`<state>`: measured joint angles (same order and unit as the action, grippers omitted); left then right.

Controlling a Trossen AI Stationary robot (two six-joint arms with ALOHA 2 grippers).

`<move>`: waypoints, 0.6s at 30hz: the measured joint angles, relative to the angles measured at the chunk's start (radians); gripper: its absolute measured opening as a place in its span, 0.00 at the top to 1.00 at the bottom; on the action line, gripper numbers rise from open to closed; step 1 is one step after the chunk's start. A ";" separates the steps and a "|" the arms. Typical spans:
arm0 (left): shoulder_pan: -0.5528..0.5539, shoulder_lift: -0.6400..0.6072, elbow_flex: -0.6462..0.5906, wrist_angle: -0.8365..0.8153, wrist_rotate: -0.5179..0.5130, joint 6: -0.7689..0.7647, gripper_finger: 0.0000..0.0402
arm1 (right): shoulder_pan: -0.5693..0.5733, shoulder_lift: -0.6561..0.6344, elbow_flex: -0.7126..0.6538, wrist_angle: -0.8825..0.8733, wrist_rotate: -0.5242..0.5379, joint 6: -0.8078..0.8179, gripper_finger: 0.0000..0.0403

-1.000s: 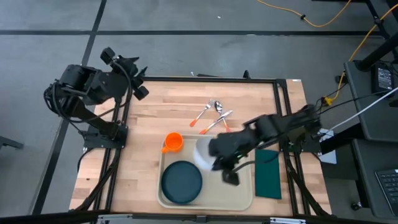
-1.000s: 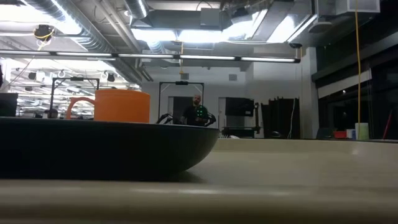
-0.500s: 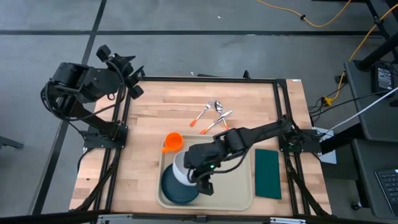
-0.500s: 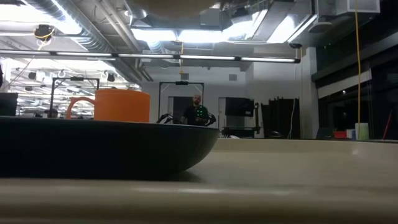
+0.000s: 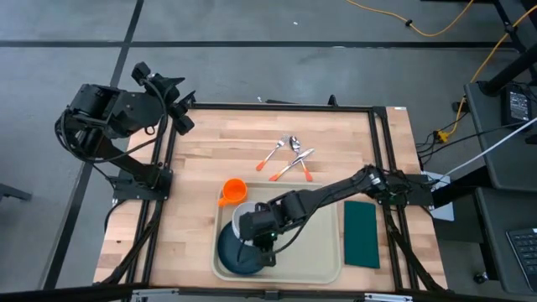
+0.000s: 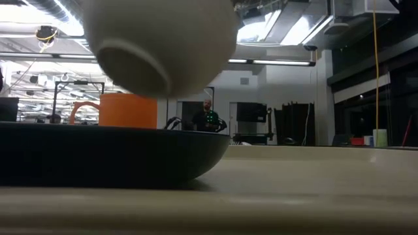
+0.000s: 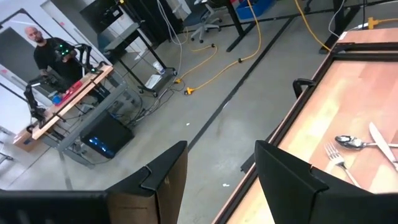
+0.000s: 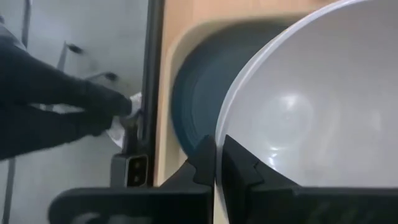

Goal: Set up tray
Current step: Put the white bowl on the black plate

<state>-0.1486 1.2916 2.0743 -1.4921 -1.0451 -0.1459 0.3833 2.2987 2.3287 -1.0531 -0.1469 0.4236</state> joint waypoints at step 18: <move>-0.062 0.050 -0.106 -0.082 0.427 -0.020 0.55 | 0.072 0.032 0.022 -0.090 0.036 -0.003 0.97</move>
<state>-0.2101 1.3415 1.9686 -1.5744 -0.6179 -0.1659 0.4555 2.3306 2.3507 -1.1431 -0.1109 0.4205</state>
